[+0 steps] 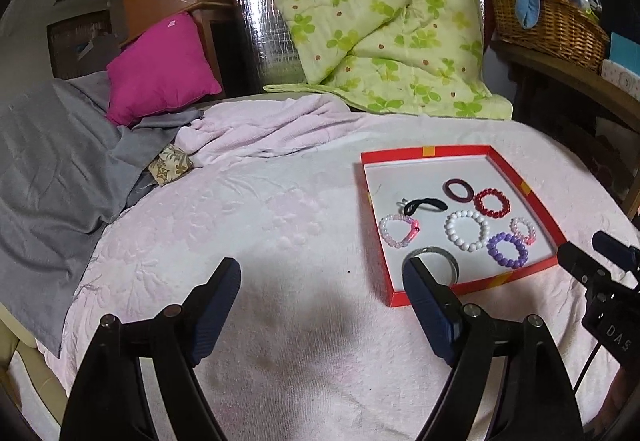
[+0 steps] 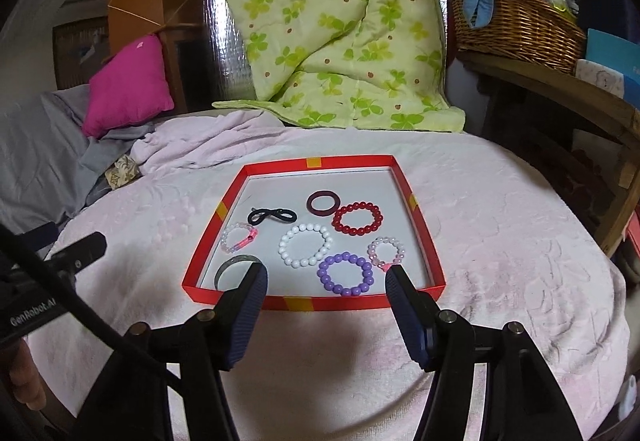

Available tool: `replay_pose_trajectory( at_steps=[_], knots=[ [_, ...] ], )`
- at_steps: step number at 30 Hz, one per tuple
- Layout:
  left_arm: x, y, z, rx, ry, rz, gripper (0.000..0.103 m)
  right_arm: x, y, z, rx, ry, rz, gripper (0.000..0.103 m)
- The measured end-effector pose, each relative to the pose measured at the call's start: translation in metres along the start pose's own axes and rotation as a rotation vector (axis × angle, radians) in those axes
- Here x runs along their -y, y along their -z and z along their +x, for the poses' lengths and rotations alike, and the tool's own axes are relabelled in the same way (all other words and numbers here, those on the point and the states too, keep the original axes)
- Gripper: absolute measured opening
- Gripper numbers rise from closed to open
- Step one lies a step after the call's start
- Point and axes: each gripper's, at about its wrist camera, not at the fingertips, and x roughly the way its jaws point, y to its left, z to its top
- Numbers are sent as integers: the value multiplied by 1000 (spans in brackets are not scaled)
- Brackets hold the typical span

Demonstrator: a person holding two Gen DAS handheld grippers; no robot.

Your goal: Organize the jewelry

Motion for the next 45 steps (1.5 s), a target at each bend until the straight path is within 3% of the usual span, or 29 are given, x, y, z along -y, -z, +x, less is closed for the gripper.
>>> replay_pose_trajectory(
  at_steps=[38, 45],
  knots=[
    [5, 4, 11, -19, 4, 4, 84, 4, 2, 7, -32, 16, 9, 65],
    [9, 5, 10, -6, 57, 4, 84, 5, 3, 8, -38, 17, 2, 65]
  ],
)
